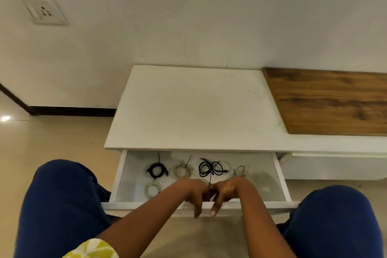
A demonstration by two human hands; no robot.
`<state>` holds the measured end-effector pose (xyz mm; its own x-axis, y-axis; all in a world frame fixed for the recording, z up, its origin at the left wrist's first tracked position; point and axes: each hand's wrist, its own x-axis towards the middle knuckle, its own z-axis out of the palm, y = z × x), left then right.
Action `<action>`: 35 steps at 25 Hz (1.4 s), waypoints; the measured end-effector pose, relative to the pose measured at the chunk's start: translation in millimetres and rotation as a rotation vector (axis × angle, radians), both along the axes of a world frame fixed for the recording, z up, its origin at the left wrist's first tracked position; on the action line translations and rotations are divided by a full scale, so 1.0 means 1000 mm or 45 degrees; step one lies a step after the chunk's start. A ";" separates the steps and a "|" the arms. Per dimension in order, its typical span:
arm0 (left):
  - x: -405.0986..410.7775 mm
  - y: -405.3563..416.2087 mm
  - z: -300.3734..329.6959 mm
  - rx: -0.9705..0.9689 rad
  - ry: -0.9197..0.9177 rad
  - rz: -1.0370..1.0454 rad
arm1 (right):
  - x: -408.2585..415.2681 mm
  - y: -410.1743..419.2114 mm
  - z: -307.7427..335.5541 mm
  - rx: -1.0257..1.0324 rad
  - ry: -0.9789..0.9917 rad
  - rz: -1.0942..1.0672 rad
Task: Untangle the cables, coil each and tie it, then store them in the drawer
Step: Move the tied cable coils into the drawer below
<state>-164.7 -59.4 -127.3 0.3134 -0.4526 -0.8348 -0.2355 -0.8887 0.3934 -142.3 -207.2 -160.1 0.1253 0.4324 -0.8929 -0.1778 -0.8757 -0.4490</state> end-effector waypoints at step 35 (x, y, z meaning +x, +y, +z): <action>0.086 0.059 0.024 -0.241 -1.505 0.227 | 0.103 0.042 0.075 0.091 -1.585 -0.122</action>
